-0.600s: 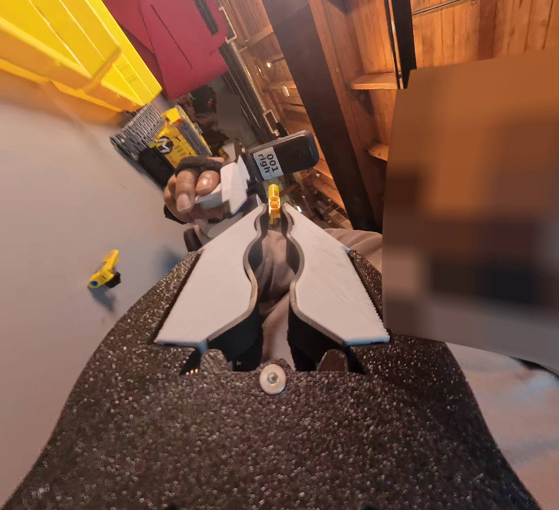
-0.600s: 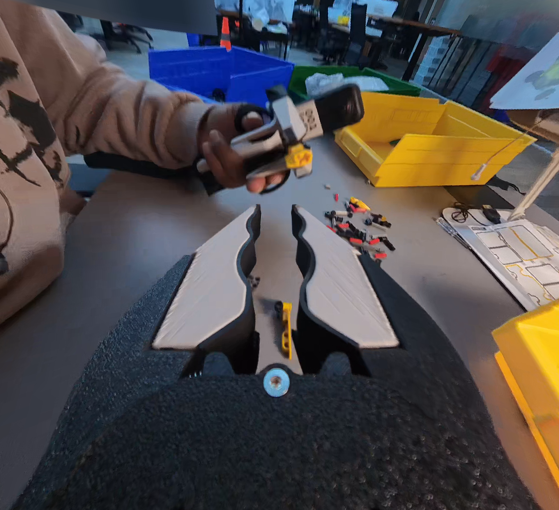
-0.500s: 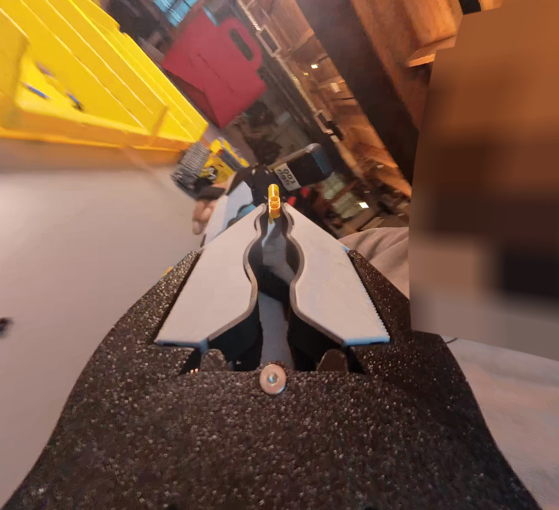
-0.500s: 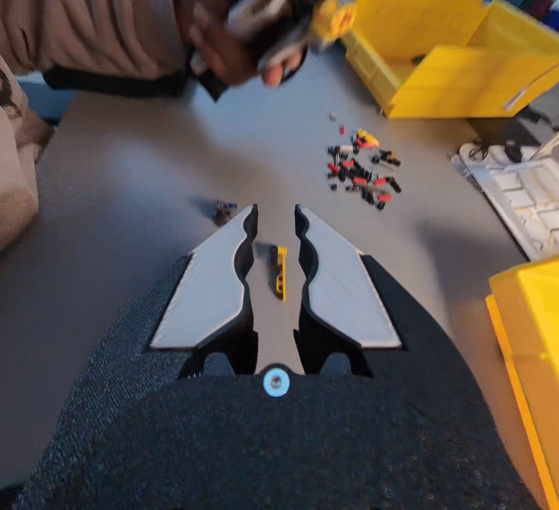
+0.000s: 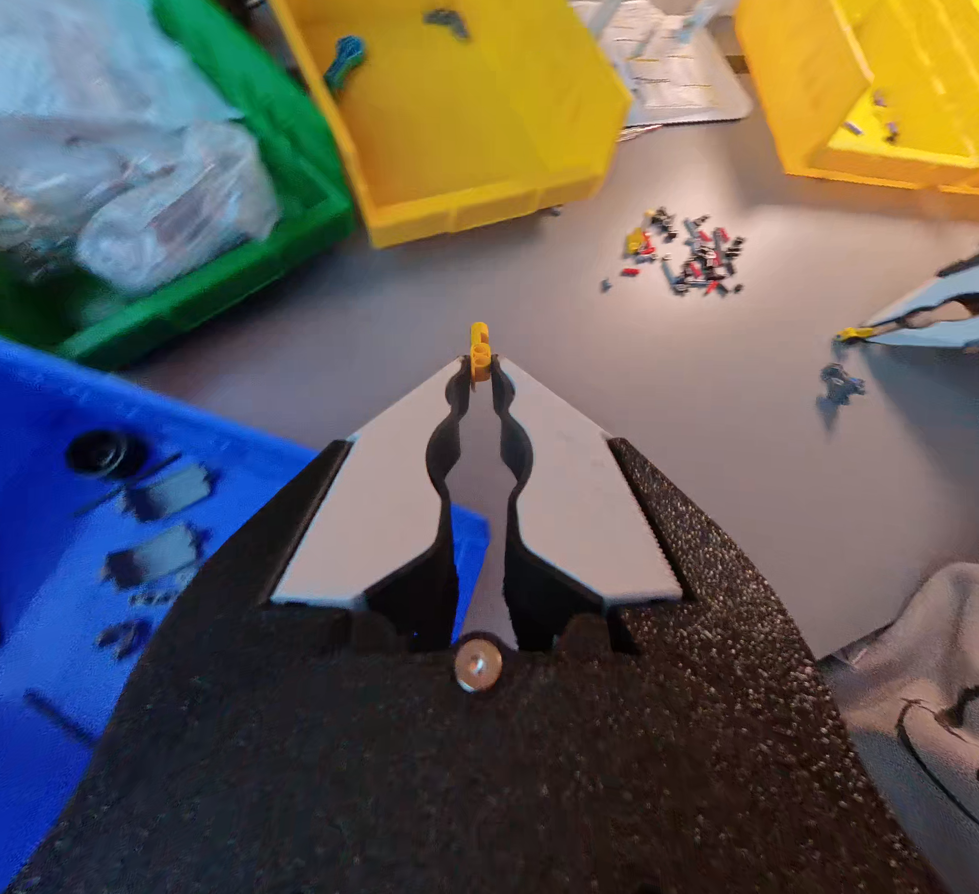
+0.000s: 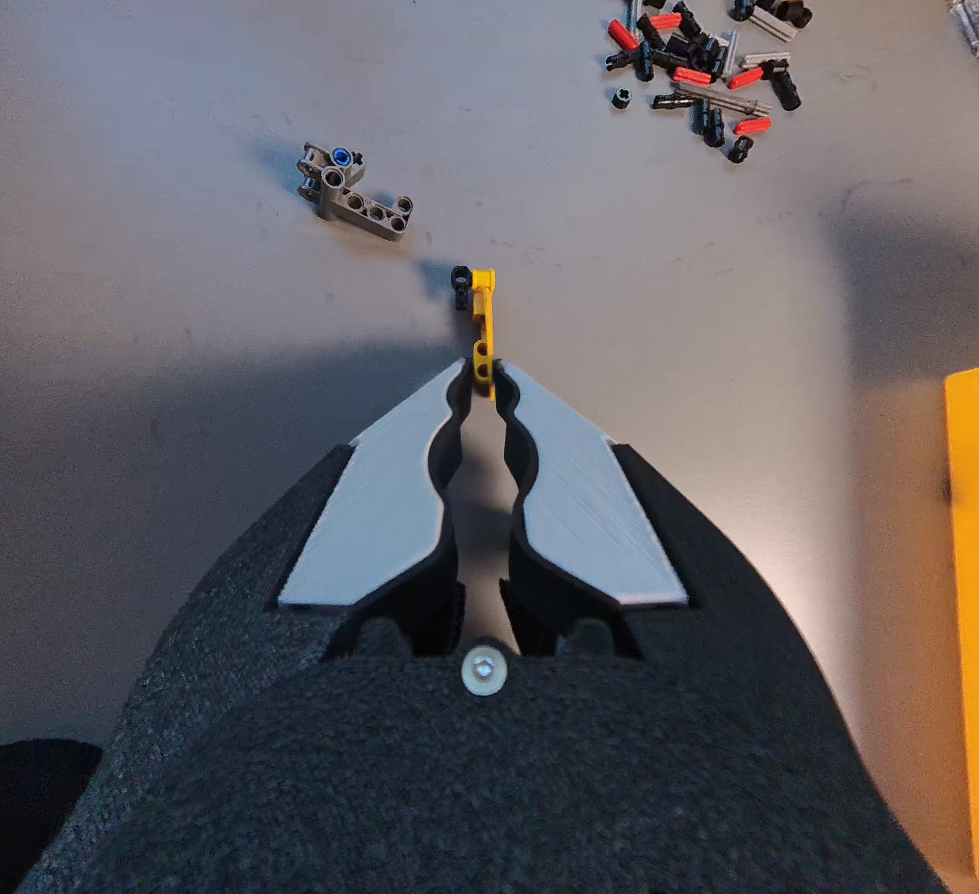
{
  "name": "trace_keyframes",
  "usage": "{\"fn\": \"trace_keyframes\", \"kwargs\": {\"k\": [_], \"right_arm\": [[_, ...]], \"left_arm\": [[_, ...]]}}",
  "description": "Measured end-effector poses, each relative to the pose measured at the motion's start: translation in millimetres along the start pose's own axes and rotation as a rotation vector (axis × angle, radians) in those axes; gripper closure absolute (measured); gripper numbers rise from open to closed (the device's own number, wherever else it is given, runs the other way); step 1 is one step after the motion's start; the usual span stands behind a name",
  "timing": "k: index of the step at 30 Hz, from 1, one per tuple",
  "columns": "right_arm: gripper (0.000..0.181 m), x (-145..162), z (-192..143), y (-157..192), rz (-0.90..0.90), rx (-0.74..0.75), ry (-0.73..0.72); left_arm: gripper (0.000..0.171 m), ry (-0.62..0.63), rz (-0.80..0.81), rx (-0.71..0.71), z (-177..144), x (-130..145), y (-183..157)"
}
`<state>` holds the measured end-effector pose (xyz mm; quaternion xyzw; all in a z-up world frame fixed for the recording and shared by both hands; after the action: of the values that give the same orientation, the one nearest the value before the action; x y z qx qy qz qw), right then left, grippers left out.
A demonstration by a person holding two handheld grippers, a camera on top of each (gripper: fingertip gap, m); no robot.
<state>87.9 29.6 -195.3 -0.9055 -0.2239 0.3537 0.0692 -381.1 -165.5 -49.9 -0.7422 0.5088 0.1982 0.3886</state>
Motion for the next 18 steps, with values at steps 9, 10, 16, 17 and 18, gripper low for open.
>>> {"fn": "trace_keyframes", "kwargs": {"k": [9,10,16,17,18], "right_arm": [[0.176,-8.2,-5.5,-6.6,0.079,0.01,-0.112],[0.176,-10.6,-5.8,-7.1,0.084,0.015,-0.136],[0.176,-26.4,-2.1,-4.4,0.086,0.016,-0.248],[0.176,-29.2,-1.1,-2.8,0.09,0.003,-0.269],[0.176,-31.6,-0.1,-1.3,0.098,-0.012,-0.29]], "left_arm": [[0.136,-0.159,-0.07,-0.224,-11.9,25.6,50.8],[0.135,-0.192,-0.008,-0.158,-6.0,21.5,28.1],[0.135,-0.045,0.341,0.505,84.4,43.4,-151.4],[0.135,0.03,0.374,0.612,104.9,56.0,-176.8],[0.135,0.11,0.385,0.706,124.6,68.9,-199.5]]}}
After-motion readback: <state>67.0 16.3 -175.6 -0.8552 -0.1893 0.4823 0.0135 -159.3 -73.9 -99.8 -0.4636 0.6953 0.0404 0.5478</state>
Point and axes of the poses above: each gripper's, where its closed fingertips meet, z out along the fingers, x out of its underside, y = z × x across the jaws, the point moved 8 cm from there along -z, back along the fingers, and after that the axes turned 15 degrees about -z, right-handed, at the moved point
